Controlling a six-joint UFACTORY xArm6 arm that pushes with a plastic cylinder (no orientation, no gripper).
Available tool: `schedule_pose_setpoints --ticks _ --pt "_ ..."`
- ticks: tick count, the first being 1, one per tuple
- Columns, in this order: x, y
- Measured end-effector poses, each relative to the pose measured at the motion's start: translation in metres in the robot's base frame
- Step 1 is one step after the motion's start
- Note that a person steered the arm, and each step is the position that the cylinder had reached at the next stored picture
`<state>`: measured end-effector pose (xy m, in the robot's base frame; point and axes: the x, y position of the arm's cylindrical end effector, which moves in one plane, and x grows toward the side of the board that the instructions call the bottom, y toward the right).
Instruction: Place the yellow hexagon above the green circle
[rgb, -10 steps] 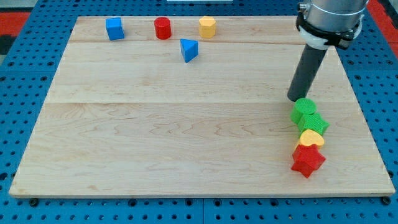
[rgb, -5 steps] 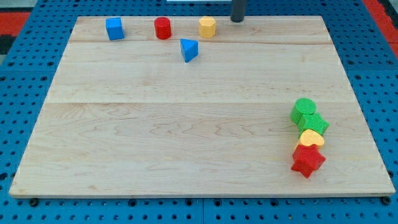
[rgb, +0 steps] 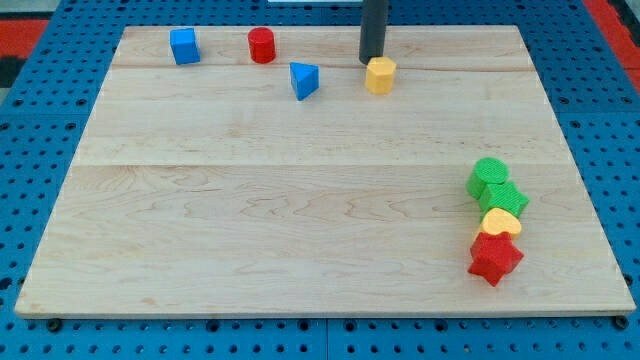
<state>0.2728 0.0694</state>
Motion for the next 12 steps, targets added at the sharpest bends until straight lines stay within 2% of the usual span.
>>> schedule_pose_setpoints --ticks 1,3,5,10,11,12 --pt "0.024 -0.011" --pt "0.085 0.029" --pt "0.128 0.051" --pt "0.150 0.083" --pt "0.143 0.085" --pt "0.088 0.045"
